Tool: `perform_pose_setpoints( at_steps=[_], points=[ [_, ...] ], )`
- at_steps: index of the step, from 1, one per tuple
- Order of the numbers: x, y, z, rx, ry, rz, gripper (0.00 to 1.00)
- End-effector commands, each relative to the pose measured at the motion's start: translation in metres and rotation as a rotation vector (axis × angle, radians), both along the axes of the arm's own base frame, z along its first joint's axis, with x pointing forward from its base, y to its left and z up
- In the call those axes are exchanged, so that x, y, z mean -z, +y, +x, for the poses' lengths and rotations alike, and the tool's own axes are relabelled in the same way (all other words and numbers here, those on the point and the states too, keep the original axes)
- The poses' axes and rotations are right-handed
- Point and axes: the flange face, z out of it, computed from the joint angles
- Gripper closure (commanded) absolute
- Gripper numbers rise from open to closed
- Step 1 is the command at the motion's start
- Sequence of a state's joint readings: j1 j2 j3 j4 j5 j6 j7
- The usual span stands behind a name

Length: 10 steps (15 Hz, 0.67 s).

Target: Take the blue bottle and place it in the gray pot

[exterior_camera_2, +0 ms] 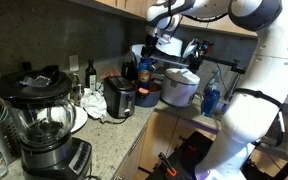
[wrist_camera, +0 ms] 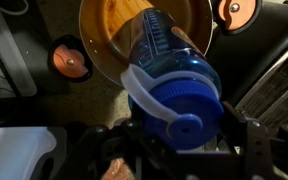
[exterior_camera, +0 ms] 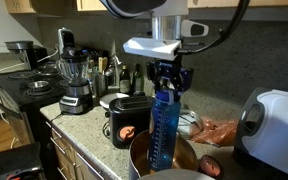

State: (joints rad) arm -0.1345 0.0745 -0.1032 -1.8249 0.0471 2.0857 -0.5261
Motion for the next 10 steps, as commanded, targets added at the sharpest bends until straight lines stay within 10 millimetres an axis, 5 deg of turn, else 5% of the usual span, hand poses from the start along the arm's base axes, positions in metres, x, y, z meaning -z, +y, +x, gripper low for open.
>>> perform_pose_setpoints(
  at_steps=[1, 4, 5, 6, 10],
  points=[
    [0.013, 0.0, -0.019, -0.007, -0.025, 0.007, 0.49],
    [0.025, 0.001, -0.024, -0.005, -0.022, 0.01, 0.49],
    [0.027, 0.002, -0.025, -0.004, -0.019, 0.01, 0.35],
    [0.026, 0.002, -0.026, -0.004, -0.018, 0.008, 0.06],
    [0.018, 0.004, -0.029, -0.001, -0.029, -0.002, 0.0]
  ],
)
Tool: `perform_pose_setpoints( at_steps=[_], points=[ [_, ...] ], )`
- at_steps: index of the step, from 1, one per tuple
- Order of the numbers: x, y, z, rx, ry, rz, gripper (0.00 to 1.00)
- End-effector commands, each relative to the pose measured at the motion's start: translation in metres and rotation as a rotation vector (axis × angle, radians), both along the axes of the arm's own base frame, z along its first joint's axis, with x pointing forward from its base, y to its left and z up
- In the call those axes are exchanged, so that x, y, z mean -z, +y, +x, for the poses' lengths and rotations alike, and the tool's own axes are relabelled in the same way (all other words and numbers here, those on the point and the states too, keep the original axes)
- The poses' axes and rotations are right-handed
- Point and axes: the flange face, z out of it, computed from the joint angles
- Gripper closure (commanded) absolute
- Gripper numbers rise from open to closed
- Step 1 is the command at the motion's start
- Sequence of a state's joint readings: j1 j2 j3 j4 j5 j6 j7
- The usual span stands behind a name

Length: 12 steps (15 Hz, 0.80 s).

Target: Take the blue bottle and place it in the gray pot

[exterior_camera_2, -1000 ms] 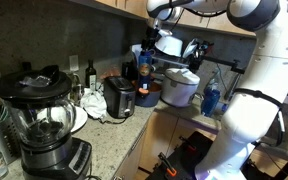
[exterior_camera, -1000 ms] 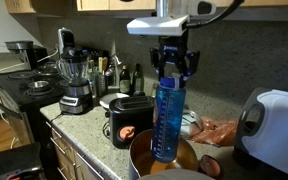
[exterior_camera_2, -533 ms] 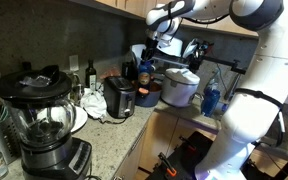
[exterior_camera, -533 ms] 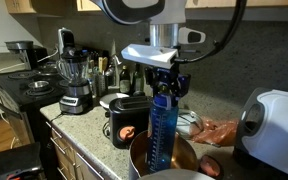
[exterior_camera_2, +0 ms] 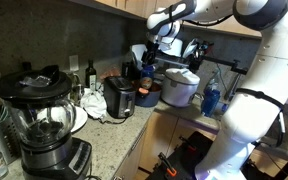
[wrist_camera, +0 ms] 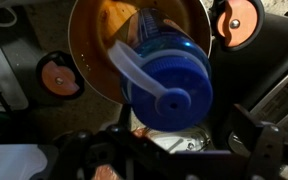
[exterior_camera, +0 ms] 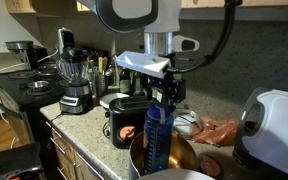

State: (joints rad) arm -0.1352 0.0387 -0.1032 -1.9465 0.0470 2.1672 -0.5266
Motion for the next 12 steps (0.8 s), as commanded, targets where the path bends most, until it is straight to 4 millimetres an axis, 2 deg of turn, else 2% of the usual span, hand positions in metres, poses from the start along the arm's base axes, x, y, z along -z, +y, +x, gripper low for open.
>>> perform_pose_setpoints(
  at_steps=[1, 6, 9, 12],
  points=[
    [-0.016, 0.002, -0.013, -0.006, -0.039, -0.009, 0.0],
    [-0.046, 0.017, -0.015, -0.034, -0.069, -0.038, 0.0],
    [-0.071, 0.04, -0.016, -0.085, -0.068, -0.06, 0.0],
    [-0.099, 0.072, -0.017, -0.164, -0.072, -0.047, 0.0]
  ],
)
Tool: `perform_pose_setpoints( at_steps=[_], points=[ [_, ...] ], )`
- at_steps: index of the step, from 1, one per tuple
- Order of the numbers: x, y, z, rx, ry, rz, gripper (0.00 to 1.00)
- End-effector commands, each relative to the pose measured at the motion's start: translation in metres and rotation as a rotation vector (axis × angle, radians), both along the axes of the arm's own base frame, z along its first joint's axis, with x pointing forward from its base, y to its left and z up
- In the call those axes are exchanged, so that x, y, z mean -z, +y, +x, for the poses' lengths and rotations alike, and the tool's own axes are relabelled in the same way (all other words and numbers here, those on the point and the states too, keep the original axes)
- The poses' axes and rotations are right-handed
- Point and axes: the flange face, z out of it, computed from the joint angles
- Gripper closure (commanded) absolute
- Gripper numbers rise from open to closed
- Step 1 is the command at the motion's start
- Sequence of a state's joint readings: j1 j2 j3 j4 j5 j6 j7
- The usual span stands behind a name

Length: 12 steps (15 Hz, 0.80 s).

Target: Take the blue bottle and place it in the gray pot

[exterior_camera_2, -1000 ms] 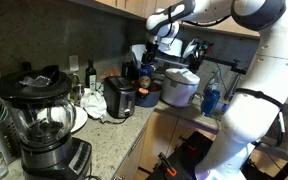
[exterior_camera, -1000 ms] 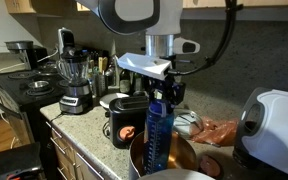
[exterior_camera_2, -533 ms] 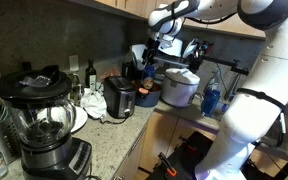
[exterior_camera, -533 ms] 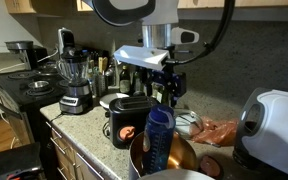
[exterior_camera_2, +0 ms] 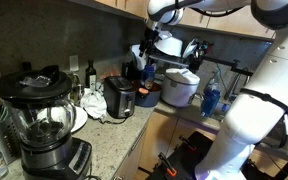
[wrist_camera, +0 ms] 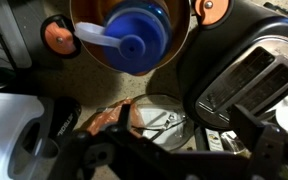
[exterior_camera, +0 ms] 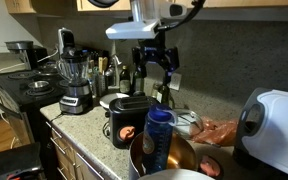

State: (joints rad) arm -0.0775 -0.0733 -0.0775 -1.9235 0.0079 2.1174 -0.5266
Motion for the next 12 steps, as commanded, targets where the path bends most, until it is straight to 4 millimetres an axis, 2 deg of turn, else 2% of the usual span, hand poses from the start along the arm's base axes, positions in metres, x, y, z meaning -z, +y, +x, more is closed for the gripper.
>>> perform_pose_setpoints(
  at_steps=[1, 6, 7, 8, 12],
  points=[
    [-0.037, 0.033, -0.005, -0.094, 0.008, -0.003, 0.0],
    [-0.072, 0.073, -0.004, -0.221, 0.044, -0.003, 0.0],
    [-0.075, 0.077, -0.005, -0.223, 0.067, -0.012, 0.0],
    [-0.066, 0.072, -0.005, -0.198, 0.039, -0.004, 0.0],
    [-0.072, 0.078, -0.006, -0.211, 0.053, -0.003, 0.0]
  ],
)
